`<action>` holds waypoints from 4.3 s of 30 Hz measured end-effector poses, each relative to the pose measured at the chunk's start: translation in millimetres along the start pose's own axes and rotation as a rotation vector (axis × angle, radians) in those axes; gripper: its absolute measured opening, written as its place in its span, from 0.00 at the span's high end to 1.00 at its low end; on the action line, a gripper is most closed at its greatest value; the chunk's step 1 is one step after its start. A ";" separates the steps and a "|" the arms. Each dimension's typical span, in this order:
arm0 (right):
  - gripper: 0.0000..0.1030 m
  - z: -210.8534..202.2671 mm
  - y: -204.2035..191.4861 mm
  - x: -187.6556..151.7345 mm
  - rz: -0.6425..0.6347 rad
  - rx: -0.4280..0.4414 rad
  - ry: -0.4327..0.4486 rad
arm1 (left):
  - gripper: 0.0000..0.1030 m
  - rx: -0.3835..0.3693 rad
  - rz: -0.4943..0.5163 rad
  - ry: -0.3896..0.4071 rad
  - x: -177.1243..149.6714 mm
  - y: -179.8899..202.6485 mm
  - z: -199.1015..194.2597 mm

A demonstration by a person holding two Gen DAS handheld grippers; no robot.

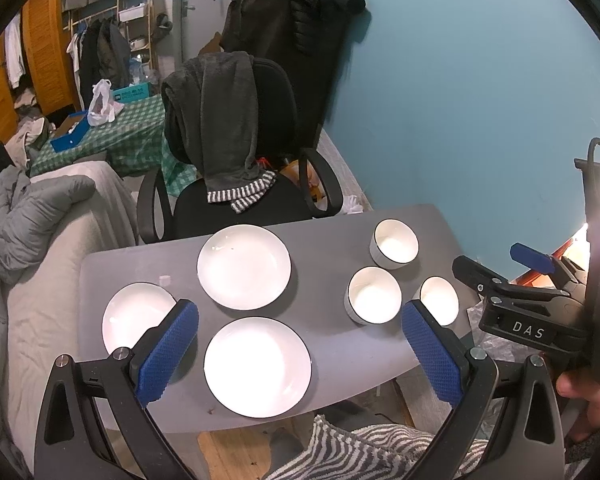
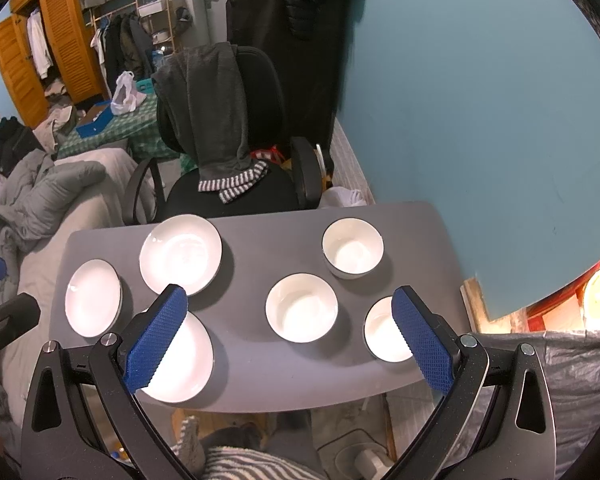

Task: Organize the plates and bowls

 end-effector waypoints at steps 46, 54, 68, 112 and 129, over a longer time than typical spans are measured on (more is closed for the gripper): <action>0.02 14.8 -27.4 14.3 -0.073 0.022 -0.025 | 0.00 0.095 -0.067 -0.005 3.3 -37.1 7.7; 0.02 28.0 -46.8 16.8 -0.126 0.082 -0.058 | 0.00 0.099 -0.145 -0.045 -16.9 -66.8 14.0; 0.02 65.8 -82.2 11.6 -0.239 0.186 -0.134 | 0.00 0.091 -0.302 -0.159 -62.7 -131.0 39.9; 0.02 230.5 -93.6 -97.0 -0.282 0.236 -0.424 | 0.00 0.001 -0.228 -0.401 -160.6 -127.1 196.0; 0.14 249.9 -90.5 -116.5 -0.351 0.252 -0.483 | 0.22 0.012 -0.198 -0.472 -175.9 -128.6 232.0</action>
Point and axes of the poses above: each gripper's, at about its wrist camera, not at the fingertips, and z roughly the way its jaws point, y to its right, x to its top, the point moved 2 cm from there along z, roughly the way its jaws point, and after that the axes turned 7 degrees about x, right-handed, at the moved point
